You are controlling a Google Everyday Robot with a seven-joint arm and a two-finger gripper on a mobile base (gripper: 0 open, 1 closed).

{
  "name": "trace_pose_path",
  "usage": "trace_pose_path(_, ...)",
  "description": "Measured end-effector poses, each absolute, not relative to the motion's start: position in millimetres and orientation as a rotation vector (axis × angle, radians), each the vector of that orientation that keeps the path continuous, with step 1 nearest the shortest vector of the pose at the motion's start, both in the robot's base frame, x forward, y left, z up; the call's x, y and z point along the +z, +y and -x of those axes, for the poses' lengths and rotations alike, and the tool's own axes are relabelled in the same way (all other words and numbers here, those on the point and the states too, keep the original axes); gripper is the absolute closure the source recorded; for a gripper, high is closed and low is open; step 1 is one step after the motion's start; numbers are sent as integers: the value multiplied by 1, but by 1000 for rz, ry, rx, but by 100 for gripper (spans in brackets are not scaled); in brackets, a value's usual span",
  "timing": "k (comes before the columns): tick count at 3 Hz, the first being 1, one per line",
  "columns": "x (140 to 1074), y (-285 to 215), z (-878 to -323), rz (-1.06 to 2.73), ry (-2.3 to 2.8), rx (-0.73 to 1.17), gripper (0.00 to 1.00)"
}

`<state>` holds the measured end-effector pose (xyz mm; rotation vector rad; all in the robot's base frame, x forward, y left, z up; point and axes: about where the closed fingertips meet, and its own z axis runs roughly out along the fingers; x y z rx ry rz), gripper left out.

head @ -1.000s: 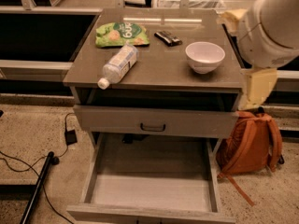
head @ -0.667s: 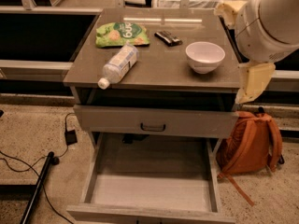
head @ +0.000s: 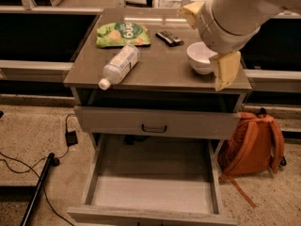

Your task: Place blue plastic bottle into middle drawer

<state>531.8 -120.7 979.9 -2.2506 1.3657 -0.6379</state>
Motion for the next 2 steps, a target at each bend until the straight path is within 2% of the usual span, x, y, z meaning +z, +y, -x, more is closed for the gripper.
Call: trace_pose_path(2,929,-22,-612,2583,1011,-602,0)
